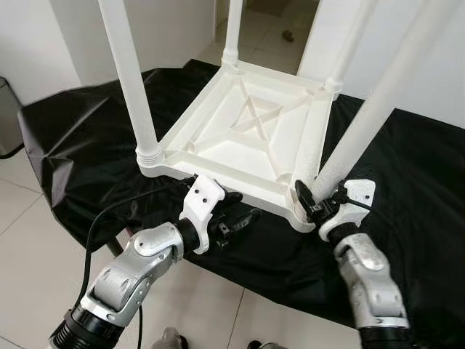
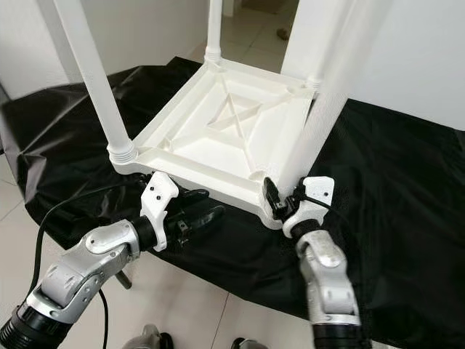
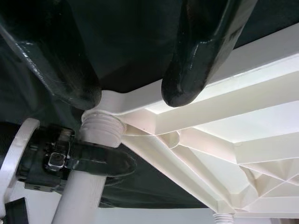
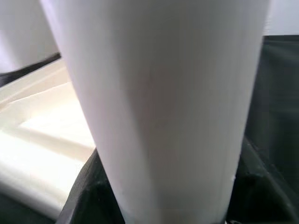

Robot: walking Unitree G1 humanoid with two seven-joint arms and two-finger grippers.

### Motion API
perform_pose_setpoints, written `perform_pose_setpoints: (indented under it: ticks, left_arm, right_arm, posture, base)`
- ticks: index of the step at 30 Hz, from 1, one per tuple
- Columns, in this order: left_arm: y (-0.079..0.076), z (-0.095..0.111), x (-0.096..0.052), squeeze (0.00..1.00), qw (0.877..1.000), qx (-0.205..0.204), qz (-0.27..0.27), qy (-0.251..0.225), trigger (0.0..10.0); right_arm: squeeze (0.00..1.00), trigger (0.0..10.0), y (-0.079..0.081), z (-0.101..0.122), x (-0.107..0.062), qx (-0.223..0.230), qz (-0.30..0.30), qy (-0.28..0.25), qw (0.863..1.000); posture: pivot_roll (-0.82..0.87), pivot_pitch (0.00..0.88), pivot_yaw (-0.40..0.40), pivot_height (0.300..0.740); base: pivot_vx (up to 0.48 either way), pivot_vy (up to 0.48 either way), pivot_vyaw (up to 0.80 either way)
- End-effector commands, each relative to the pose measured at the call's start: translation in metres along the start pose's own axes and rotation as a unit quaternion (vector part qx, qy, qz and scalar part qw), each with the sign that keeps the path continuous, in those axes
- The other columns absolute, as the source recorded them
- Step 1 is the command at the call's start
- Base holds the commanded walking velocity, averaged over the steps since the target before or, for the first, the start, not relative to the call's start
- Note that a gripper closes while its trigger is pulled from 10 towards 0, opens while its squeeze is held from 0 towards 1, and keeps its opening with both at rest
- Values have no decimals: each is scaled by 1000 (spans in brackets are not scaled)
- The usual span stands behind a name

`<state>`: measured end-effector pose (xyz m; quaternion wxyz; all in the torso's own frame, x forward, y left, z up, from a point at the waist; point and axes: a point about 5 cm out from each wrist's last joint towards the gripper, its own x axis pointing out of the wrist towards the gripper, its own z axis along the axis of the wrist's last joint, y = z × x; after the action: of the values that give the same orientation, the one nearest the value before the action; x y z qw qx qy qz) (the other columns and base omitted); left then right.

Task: Building children table

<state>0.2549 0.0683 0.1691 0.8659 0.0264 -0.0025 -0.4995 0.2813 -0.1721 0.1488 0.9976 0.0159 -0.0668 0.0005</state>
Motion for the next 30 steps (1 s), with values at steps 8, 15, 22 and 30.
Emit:
perform_pose_setpoints:
  ticks: [8,15,22,30]
  left_arm:
    - [-7,2,2,0,999,0,-42,0,10000]
    - [-5,1,3,0,999,-1,-43,1,10000]
    - [-6,0,1,0,999,-4,-42,1,10000]
    - [-7,1,-1,0,999,-3,-44,3,10000]
  right_arm:
    - [0,0,-12,-4,-6,2,-125,18,992]
    - [478,10000,-14,4,-3,4,-88,5,996]
    - [1000,10000,-15,14,0,13,-5,-12,1000]
    - [0,10000,-18,16,-1,-10,169,14,985]
  posture:
    - [21,122,-32,740]
    - [18,123,-34,740]
    - [13,125,-38,740]
    - [21,123,-25,740]
  base:
    - [0,0,0]
    - [0,0,0]
    - [0,0,0]
    - [0,0,0]
